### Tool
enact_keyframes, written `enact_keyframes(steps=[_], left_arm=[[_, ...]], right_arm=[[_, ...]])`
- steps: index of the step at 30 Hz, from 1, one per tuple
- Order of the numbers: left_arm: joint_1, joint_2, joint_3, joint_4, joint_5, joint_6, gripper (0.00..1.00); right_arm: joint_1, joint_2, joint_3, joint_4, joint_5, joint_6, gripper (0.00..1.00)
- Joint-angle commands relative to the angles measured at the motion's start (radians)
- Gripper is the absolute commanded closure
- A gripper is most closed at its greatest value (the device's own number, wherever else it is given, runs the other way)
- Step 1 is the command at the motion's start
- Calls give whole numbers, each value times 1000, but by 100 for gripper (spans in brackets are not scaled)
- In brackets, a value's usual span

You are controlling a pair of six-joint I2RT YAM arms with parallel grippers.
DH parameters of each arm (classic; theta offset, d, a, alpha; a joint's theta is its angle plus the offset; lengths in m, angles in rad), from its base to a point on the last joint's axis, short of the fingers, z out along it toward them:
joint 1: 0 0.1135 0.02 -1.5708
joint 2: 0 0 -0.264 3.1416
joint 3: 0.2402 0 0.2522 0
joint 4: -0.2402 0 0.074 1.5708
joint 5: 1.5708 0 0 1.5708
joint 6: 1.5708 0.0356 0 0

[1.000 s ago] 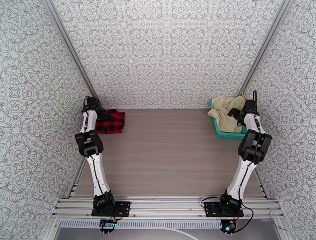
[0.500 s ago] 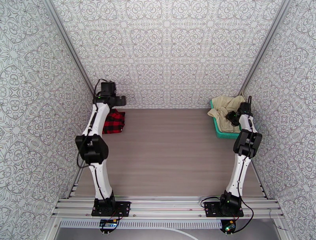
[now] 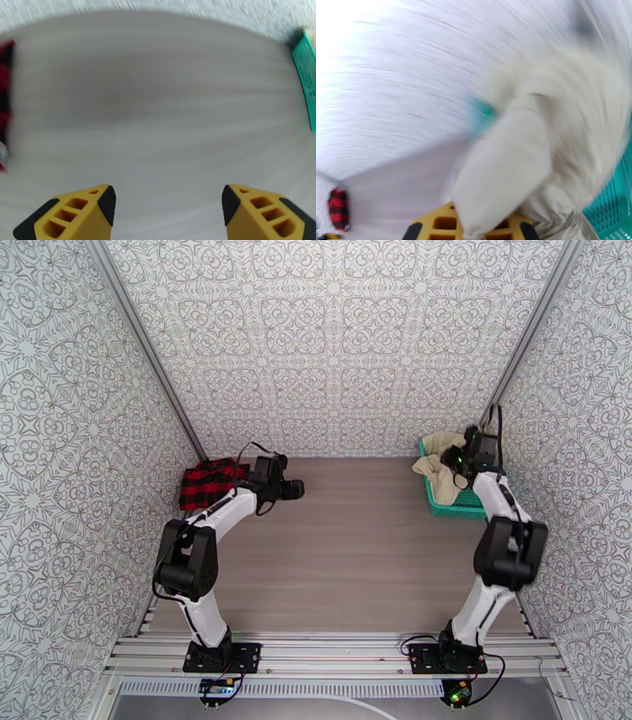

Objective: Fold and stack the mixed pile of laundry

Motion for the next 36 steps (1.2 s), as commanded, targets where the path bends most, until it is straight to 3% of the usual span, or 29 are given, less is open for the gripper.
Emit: enact_keyframes(steps=[1,7,14,15,18,22,25,31,36], left_arm=[[-24,-120,-50,119,73,-45,24],[-24,-331,-148,47,53,-3,23],[29,-494,-195,-134,53,44,21],[37,-509,-204,-158,25,48,21],[46,-529,-237,-207,16,61,18],[3,-504,-239,-265,-4,80,19],[-79,-477,-215,-275,-23,88,19],[-321,-330,-86,-331,-164,113,18],[-568,-169,19,-388,-270,115,18]], right_arm=[[102,-147,-33,122,-69,-51,100],[393,-324,-99,-42,19,-103,100],[642,-247,-325,-78,79,-64,100],[665,-223,-359,-79,81,-54,96],[719,-174,-441,-96,54,-48,64],[727,-222,-512,-185,26,-69,33],[704,-300,-515,-269,26,-91,24],[488,-263,-520,-280,-46,-4,26],[412,-75,-508,-162,-261,31,35]])
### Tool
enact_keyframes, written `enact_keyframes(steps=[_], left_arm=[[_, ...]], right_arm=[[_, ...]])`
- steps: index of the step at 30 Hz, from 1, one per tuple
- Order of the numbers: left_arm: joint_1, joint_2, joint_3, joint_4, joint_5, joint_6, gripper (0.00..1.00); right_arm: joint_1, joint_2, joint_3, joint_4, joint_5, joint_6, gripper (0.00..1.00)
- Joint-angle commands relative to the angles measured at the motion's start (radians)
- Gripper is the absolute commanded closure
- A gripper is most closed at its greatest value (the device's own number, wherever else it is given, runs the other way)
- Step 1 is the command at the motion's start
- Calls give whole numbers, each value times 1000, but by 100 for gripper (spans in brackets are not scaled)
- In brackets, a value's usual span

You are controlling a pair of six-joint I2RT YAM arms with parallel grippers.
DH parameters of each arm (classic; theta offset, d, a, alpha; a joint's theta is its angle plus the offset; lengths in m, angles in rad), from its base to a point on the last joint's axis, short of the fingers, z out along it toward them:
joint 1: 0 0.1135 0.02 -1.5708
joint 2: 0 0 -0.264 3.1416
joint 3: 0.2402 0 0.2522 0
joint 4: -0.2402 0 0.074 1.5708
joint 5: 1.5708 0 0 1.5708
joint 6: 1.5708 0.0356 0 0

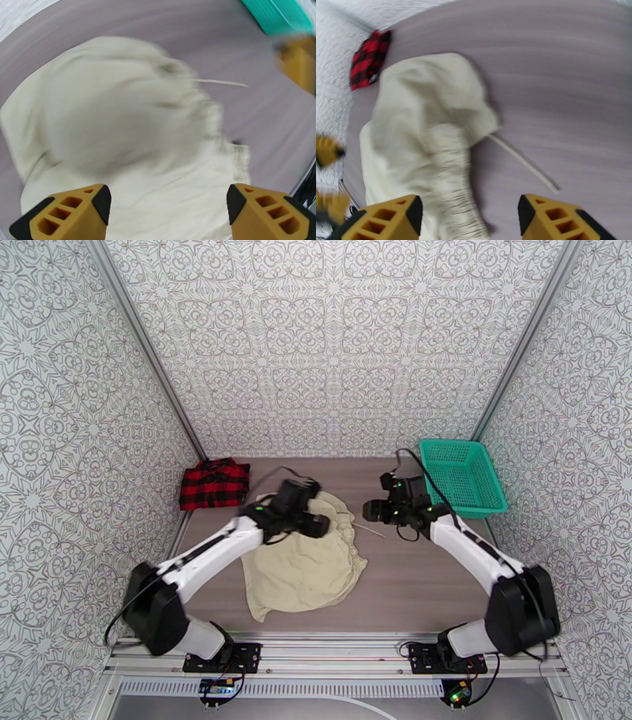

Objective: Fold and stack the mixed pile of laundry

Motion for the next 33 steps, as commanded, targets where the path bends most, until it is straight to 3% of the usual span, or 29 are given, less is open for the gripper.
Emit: enact_keyframes(steps=[1,7,11,15,23,25,27,30,33], left_arm=[[-132,52,26,-61,-96,21,18],[-317,163,-14,41,-142,97,13],[-344,253,11,-22,-196,63,21],[-348,125,-114,-16,-206,-28,19],[-286,-185,-371,-250,-227,-501,13],[-263,-237,-429,-345,-222,-630,12],[-260,-286,-485,-421,-220,-797,4],[-281,-368,-580,-422,-203,-983,1],[-283,-460,-662,-374,-182,-1064,1]], right_arm=[[0,110,11,65,-181,20,35],[-17,199,-10,87,-166,31,36],[-37,162,-72,99,-197,45,43],[-34,48,-207,69,-195,43,43],[79,-147,-405,7,-164,141,43],[116,-141,-424,33,-150,179,42],[148,-106,-434,83,-155,218,42],[190,-46,-417,143,-161,254,42],[219,7,-398,182,-160,274,42]])
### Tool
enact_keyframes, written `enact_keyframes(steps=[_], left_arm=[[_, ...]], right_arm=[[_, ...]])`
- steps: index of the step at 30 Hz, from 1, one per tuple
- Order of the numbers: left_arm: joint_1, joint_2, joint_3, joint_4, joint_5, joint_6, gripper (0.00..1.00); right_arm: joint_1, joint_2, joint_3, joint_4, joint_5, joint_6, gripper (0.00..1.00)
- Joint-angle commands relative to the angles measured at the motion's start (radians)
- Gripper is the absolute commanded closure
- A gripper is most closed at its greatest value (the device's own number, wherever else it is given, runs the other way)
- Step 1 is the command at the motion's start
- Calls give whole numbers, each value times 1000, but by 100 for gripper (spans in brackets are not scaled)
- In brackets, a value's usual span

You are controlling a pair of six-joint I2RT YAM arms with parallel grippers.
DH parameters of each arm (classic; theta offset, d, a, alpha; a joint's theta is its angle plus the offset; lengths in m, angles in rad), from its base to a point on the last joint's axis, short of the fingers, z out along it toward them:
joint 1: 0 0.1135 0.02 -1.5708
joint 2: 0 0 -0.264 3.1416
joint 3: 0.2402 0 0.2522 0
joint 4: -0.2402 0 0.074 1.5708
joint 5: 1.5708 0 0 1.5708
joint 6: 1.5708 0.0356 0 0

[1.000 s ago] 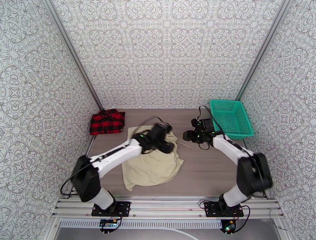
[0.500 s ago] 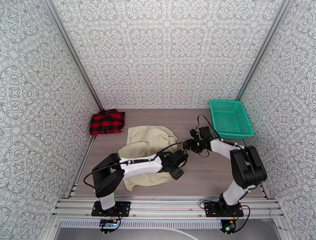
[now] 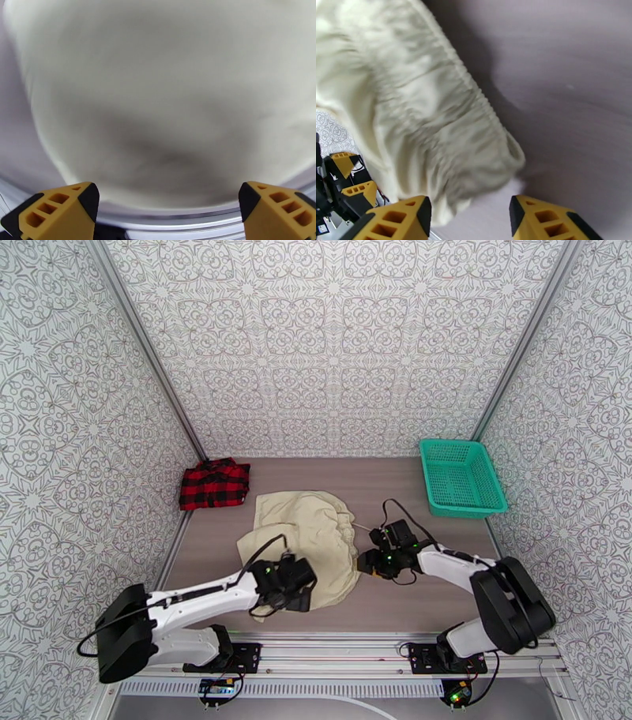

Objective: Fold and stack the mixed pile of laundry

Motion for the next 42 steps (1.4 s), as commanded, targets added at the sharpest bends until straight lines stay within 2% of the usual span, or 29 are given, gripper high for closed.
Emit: enact_keyframes(steps=[1,4,8,11,13,15,17,20,21,25,29,35,42], left_arm=[[-5,-96,-64,-18,22,-228,1],[8,-135,-113,-9,38,-240,1],[29,-165,-183,53,68,-238,1],[78,-172,-225,119,68,-193,9],[139,-169,-251,204,80,-134,24],[194,-163,-263,302,76,-69,43],[222,-158,-256,366,77,-24,62],[218,-142,-244,442,51,39,95],[219,-138,-244,460,43,64,100],[215,-133,-207,483,3,150,100],[211,-186,-108,434,-76,262,100],[224,-244,59,335,-123,415,100],[190,-327,407,168,-221,660,100]], right_arm=[[30,56,13,77,7,58,43],[31,73,14,96,26,61,50],[30,62,30,127,59,66,70],[30,40,42,168,68,76,84],[26,10,50,181,77,78,92],[16,-45,62,164,98,77,100],[-1,-116,73,133,132,73,100],[-27,-231,101,69,184,56,100],[-31,-262,111,54,200,51,100],[-44,-345,166,-20,234,40,100],[-52,-391,235,-107,264,27,100],[-57,-436,361,-230,319,-10,100],[-76,-487,705,-550,472,-113,100]])
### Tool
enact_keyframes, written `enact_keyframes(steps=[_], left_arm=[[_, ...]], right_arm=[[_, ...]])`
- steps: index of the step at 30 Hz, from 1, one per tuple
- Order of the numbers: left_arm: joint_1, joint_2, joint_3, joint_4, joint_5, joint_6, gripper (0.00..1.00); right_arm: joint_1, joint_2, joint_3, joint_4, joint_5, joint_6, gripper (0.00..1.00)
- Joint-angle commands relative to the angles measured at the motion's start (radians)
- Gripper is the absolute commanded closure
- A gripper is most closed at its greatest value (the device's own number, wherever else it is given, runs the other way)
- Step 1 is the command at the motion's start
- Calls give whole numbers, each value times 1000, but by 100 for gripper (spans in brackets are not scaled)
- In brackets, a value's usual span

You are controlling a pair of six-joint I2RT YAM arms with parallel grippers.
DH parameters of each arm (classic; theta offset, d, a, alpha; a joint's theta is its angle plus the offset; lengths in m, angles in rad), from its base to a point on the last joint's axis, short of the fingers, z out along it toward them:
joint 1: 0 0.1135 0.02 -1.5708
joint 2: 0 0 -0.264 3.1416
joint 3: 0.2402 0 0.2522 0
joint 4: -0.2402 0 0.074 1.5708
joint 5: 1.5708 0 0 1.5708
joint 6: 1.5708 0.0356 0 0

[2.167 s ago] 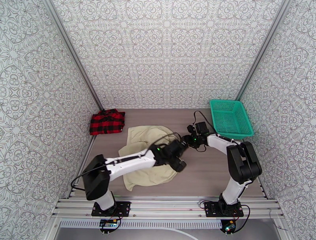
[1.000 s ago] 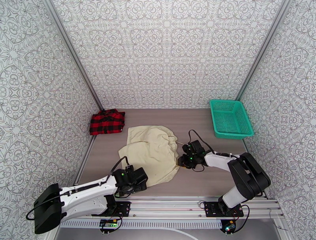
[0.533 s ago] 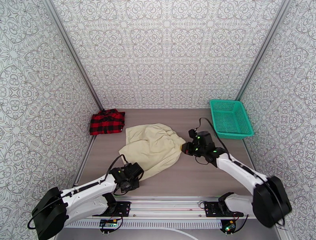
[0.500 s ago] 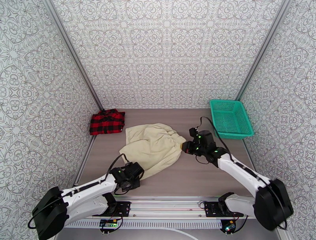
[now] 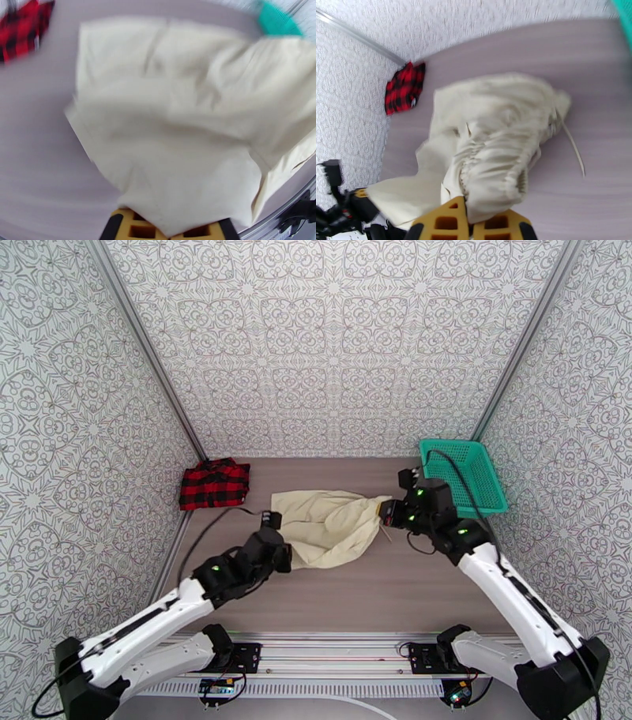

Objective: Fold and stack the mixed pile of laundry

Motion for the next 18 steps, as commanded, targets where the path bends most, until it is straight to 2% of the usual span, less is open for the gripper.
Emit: enact_keyframes(steps=[1,4,7,9,13,18], left_arm=[[-39,-54,189,-108,-95,205,100],[-115,-42,384,-165,-138,325,100],[-107,48,591,-269,-177,362,100],[-25,136,725,-333,-119,365,100],[202,252,825,-275,137,373,100],[273,336,951,-222,195,435,100]], right_arm=[[-9,-65,198,-192,108,-79,100],[-10,-82,351,-312,121,-95,100],[-10,-58,494,-412,113,-96,100],[-9,-17,577,-468,115,-109,100],[-11,94,685,-516,136,-154,100],[-13,203,797,-489,108,-193,100]])
